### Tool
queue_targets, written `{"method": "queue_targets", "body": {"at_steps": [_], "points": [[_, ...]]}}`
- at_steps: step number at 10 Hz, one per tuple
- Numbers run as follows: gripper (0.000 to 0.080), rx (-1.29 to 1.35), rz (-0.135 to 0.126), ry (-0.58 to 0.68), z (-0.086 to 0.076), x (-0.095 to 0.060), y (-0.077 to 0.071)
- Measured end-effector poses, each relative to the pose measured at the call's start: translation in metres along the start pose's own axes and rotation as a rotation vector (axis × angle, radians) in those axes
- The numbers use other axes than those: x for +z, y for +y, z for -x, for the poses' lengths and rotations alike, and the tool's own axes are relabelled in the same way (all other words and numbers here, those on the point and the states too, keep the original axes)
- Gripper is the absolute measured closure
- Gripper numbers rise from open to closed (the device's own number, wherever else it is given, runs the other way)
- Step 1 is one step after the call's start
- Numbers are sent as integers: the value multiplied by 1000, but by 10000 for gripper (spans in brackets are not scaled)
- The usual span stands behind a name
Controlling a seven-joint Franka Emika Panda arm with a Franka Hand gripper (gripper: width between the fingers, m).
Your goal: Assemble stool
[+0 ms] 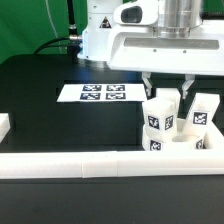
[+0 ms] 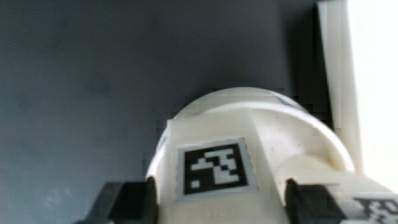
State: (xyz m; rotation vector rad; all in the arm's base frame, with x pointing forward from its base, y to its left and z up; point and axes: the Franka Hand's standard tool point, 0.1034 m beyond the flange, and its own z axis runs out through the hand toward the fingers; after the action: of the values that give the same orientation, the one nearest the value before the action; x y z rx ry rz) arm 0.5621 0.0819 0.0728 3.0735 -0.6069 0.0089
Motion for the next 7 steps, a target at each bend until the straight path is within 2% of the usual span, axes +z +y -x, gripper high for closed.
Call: {"method": "queue_targets", "body": {"at_steps": [5, 7], "points": [[456, 293, -11, 16, 0, 0, -4], [456, 519, -25, 5, 2, 0, -6]]}}
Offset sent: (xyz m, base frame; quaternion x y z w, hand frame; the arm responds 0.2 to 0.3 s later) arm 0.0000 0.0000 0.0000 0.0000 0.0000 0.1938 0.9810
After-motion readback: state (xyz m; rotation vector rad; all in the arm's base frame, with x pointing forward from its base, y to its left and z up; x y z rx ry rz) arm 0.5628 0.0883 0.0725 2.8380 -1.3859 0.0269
